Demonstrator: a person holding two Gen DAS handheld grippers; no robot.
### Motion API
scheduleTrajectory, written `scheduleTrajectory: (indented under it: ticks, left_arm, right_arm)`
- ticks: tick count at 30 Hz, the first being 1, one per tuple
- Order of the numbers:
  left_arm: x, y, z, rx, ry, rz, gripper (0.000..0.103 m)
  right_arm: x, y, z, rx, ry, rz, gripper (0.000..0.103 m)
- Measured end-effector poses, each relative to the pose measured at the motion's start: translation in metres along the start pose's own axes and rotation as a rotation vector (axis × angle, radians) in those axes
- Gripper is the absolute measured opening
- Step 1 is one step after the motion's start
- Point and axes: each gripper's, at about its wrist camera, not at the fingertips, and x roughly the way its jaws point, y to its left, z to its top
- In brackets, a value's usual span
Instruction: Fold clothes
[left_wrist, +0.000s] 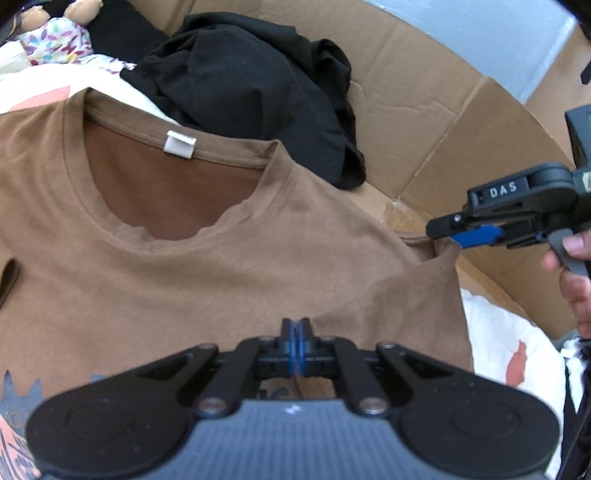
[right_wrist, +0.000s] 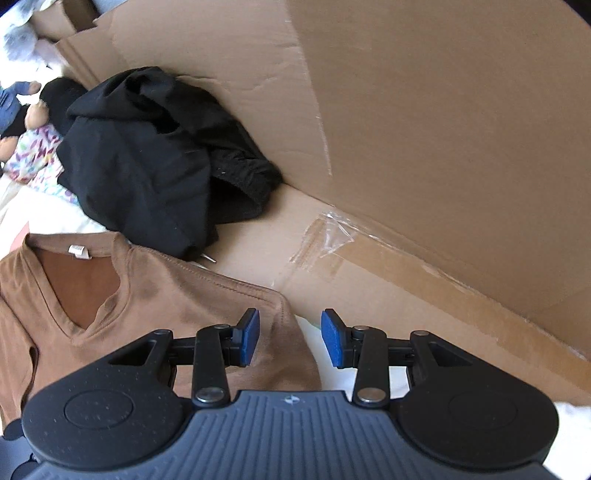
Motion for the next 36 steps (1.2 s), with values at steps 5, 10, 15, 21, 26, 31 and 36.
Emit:
scheduleTrajectory:
  ticks: [5, 10, 15, 21, 26, 31, 36]
  left_arm:
    - [-0.002, 0.000, 0.000, 0.002, -0.006, 0.008, 0.001]
    - [-0.001, -0.002, 0.000, -0.002, -0.016, 0.015, 0.001]
    - [0.001, -0.005, 0.001, 0.022, -0.026, 0.037, 0.001]
    - [0.003, 0.002, 0.000, 0.014, -0.027, 0.065, 0.001]
    - [0.000, 0.002, 0.000, -0.014, -0.008, 0.041, 0.003]
    - [-0.003, 0.003, 0.000, -0.032, -0.017, 0.046, 0.004]
    - [-0.007, -0.002, 0.001, -0.013, -0.037, 0.056, 0.004]
  right_arm:
    - [0.007, 0.007, 0.001, -0.061, 0.048, -0.032, 0.038]
    - [0.013, 0.005, 0.003, -0.103, 0.068, -0.086, 0.014]
    - [0.026, -0.009, 0.004, -0.085, 0.069, -0.115, 0.013]
    - [0.040, -0.018, -0.003, -0.042, 0.051, -0.113, 0.016]
    - [0.033, -0.020, -0.004, 0.014, 0.003, -0.077, 0.034]
    - [0.001, -0.012, 0.000, -0.007, -0.108, -0.045, 0.047]
    - [-0.011, -0.007, -0.001, -0.035, -0.151, -0.082, 0.038]
